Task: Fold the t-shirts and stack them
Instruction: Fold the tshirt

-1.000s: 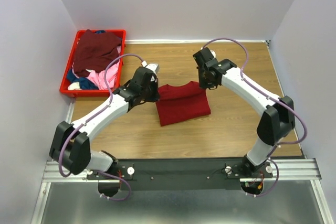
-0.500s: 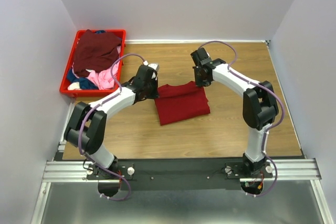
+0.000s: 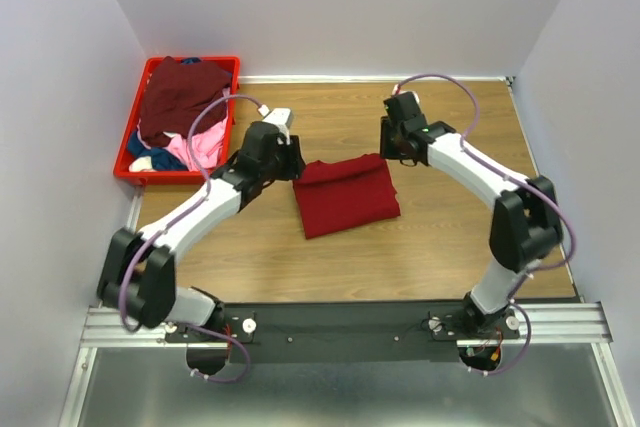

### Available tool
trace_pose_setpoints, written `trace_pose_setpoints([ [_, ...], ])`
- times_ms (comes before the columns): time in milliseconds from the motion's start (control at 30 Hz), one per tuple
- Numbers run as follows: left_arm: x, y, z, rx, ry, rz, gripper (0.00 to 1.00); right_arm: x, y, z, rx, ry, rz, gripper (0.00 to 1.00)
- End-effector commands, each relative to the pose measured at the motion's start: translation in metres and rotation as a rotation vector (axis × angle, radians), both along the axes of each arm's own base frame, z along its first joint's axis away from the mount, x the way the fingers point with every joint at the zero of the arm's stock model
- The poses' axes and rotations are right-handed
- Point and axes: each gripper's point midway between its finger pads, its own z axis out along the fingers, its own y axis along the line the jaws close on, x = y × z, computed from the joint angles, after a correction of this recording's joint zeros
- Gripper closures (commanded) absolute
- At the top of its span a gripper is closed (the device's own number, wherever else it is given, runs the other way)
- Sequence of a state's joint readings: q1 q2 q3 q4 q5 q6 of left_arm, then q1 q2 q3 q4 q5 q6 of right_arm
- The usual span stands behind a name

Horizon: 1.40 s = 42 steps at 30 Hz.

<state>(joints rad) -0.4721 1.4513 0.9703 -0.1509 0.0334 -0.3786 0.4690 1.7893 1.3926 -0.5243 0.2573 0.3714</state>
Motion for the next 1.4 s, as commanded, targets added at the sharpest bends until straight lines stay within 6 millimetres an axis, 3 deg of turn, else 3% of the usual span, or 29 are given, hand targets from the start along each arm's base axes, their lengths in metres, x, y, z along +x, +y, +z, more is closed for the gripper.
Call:
trace_pose_setpoints([
  [0, -0.013, 0.002, 0.062, -0.11, -0.22, 0.007, 0.48, -0.003, 0.015, 0.047, 0.165, -0.158, 0.106, 0.52],
  [33, -0.022, 0.007, 0.05, -0.106, -0.202, 0.011, 0.48, -0.007, 0.016, 0.044, 0.18, -0.16, 0.136, 0.51],
  [67, -0.024, 0.008, 0.053, -0.126, -0.221, 0.016, 0.48, -0.01, 0.017, 0.043, 0.197, -0.163, 0.17, 0.46],
  [133, -0.027, 0.017, 0.061, -0.147, -0.272, 0.055, 0.48, -0.017, 0.022, 0.031, 0.233, -0.148, 0.267, 0.44],
  [167, -0.031, 0.02, 0.05, -0.148, -0.256, 0.067, 0.45, -0.011, 0.017, 0.033, 0.274, -0.168, 0.287, 0.4],
  [200, -0.03, 0.024, 0.046, -0.151, -0.243, 0.087, 0.4, -0.01, 0.003, 0.022, 0.282, -0.153, 0.286, 0.39],
  [333, -0.027, 0.023, 0.021, -0.122, -0.147, 0.086, 0.39, 0.0, 0.002, 0.015, 0.352, -0.137, 0.332, 0.36],
  [367, -0.02, 0.02, 0.027, -0.124, -0.142, 0.086, 0.39, 0.001, 0.003, 0.006, 0.375, -0.106, 0.333, 0.37],
  [433, -0.015, 0.02, 0.008, -0.088, -0.072, 0.096, 0.39, 0.008, 0.01, 0.006, 0.414, -0.092, 0.331, 0.39],
  [467, -0.01, 0.017, 0.012, -0.091, -0.072, 0.097, 0.41, 0.008, 0.013, -0.002, 0.437, -0.061, 0.317, 0.41],
  [600, 0.007, 0.017, -0.005, -0.07, -0.016, 0.123, 0.49, 0.017, 0.013, -0.014, 0.452, -0.028, 0.263, 0.45],
  [767, 0.019, 0.013, -0.02, -0.037, 0.029, 0.122, 0.53, 0.023, 0.017, -0.02, 0.474, -0.01, 0.246, 0.46],
  [1000, 0.018, 0.004, -0.048, -0.025, 0.113, 0.087, 0.53, 0.021, 0.023, -0.035, 0.5, 0.034, 0.25, 0.51],
  [1267, 0.014, 0.0, -0.061, -0.027, 0.15, 0.062, 0.61, 0.019, 0.027, -0.041, 0.526, 0.054, 0.259, 0.58],
  [1367, 0.013, -0.002, -0.063, -0.03, 0.16, 0.053, 0.71, 0.018, 0.027, -0.042, 0.53, 0.056, 0.26, 0.71],
])
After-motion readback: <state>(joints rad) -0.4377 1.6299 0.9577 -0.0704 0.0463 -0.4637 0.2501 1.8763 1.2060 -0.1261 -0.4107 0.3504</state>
